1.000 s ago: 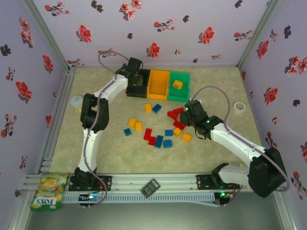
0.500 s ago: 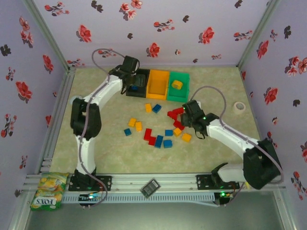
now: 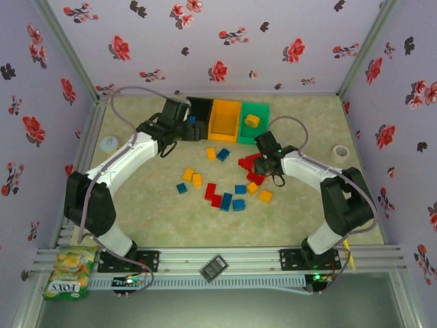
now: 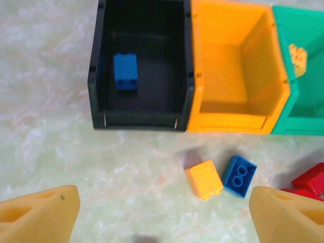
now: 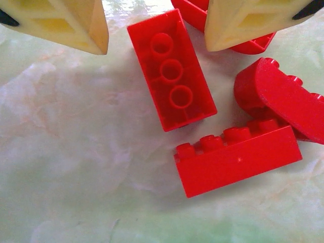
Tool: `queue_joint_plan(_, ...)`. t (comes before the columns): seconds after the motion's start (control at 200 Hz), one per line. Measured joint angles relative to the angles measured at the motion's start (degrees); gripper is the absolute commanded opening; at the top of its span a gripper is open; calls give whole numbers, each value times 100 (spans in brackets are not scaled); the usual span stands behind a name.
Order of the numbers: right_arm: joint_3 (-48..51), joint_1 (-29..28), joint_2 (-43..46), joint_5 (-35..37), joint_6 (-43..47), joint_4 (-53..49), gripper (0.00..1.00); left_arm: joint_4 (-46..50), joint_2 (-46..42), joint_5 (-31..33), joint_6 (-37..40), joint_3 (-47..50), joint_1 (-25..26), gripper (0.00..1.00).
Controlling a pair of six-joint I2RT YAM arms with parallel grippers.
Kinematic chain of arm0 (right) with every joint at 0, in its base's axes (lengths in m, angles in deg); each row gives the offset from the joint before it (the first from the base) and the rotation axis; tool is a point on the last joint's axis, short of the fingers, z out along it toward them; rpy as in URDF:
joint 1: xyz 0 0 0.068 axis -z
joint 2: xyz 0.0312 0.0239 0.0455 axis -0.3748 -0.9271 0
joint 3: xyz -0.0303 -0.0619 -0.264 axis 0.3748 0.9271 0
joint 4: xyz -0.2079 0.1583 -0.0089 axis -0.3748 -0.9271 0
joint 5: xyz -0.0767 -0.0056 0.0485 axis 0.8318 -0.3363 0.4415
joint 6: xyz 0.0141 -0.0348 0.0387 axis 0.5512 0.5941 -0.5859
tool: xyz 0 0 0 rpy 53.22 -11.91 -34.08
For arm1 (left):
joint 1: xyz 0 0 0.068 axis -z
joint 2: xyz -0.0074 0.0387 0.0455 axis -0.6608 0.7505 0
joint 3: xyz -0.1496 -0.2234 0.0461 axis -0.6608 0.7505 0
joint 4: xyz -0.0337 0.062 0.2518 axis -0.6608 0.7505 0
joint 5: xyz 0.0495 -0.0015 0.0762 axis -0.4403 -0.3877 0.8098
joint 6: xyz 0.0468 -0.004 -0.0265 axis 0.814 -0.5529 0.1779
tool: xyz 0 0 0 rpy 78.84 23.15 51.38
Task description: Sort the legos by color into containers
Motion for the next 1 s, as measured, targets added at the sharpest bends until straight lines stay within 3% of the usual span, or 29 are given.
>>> queue_joint_plan(0.685,-142,2,-625,-15,-2,186,49,0,-234,2,-57,184,0,89)
queue_joint_plan(1.0,-236,2,-780,-11,-2,240,36,0,-236,28,-57,184,0,89)
